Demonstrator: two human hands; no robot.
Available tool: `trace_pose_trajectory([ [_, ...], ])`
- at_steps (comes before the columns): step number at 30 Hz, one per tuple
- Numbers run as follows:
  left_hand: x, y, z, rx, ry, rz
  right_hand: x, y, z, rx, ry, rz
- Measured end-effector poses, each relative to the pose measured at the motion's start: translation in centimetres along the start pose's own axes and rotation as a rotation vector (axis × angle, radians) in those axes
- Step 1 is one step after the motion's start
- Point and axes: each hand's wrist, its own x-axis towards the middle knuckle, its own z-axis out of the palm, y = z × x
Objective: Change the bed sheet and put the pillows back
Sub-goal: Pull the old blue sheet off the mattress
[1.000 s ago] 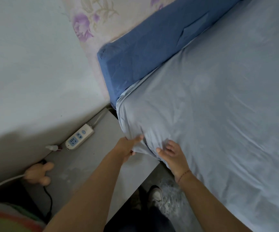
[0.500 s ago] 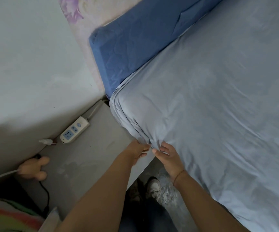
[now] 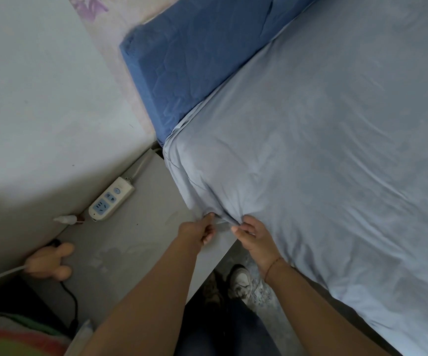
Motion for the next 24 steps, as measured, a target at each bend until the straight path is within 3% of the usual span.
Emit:
trace_pose_trajectory([
  [7,-0.5,1.2,-1.1,-0.49,-0.217,-0.021,0.3,1.5,1.7,0.064,-0.035,0.098],
  [12,0.0,3.4,-3.4,-0.729,-0.225,0.004,0.3,0.5,2.8,0.066,-0.086,0.076],
  [17,0.4,4.8,-5.5,-0.827,0.003,0.032,0.8,-1.8,4.1,0.067,-0.12,-0.016],
  [24,1.3,3.8,-7.8,-0.723,0.26,0.122,0.2,-2.0,6.1,0.06,-0.174,-0.023],
])
